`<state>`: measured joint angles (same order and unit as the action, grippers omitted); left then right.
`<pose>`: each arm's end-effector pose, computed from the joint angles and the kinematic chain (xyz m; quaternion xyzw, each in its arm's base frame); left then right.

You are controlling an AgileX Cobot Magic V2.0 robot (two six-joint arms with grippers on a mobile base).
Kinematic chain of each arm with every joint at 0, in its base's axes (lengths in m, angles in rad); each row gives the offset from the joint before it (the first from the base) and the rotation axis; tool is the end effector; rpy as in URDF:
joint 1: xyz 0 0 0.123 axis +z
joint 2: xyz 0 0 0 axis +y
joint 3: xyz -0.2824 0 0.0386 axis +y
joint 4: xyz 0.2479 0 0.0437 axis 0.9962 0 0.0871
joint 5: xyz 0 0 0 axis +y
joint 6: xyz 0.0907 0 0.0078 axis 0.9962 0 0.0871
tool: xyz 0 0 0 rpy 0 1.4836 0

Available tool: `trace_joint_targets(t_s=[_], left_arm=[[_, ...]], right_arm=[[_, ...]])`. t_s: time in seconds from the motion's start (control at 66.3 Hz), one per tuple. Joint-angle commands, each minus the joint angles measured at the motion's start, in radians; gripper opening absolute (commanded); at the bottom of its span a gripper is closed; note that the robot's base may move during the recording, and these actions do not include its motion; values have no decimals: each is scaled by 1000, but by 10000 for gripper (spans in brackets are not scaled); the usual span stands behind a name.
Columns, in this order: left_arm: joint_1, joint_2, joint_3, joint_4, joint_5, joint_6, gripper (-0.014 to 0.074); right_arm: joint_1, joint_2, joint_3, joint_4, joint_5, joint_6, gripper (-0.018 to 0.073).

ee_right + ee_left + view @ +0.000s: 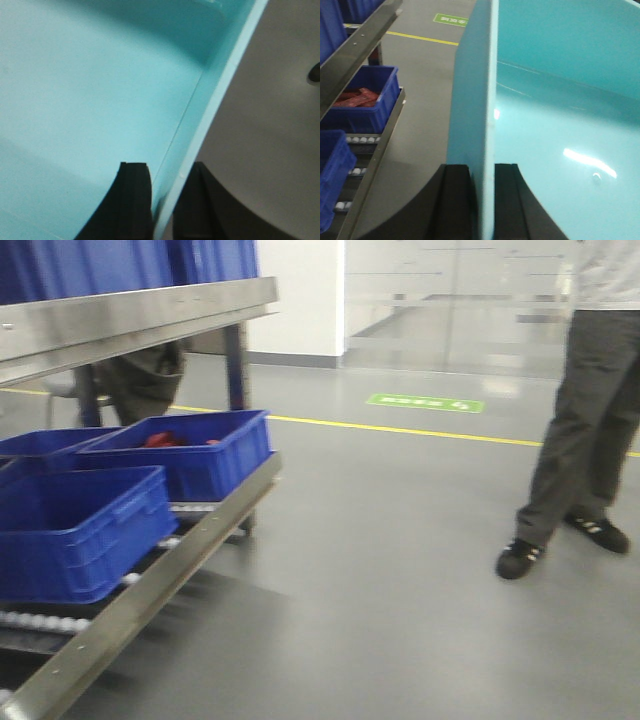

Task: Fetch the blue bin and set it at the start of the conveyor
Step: 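Hold the bin with both grippers while driving toward the red conveyor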

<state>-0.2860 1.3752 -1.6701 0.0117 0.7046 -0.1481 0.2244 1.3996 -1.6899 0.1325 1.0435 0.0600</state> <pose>0.2820 -0.0822 0.4924 0.0573 0.8094 -0.1203 0.5719 0.2767 0.0738 0.4650 -0.0687 0.8948 0.1272 0.4224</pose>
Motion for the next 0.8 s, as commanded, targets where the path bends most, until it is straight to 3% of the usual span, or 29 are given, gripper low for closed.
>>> trace_joint_targets(t_s=[0.0, 0.784], left_arm=[[1, -15, -11, -25, -78, -20, -111], [1, -15, -11, -25, -78, -20, -111]], right_arm=[[-5, -12, -6, -41, -6, -32, -151], [-5, -12, -6, -41, -6, -32, -151]])
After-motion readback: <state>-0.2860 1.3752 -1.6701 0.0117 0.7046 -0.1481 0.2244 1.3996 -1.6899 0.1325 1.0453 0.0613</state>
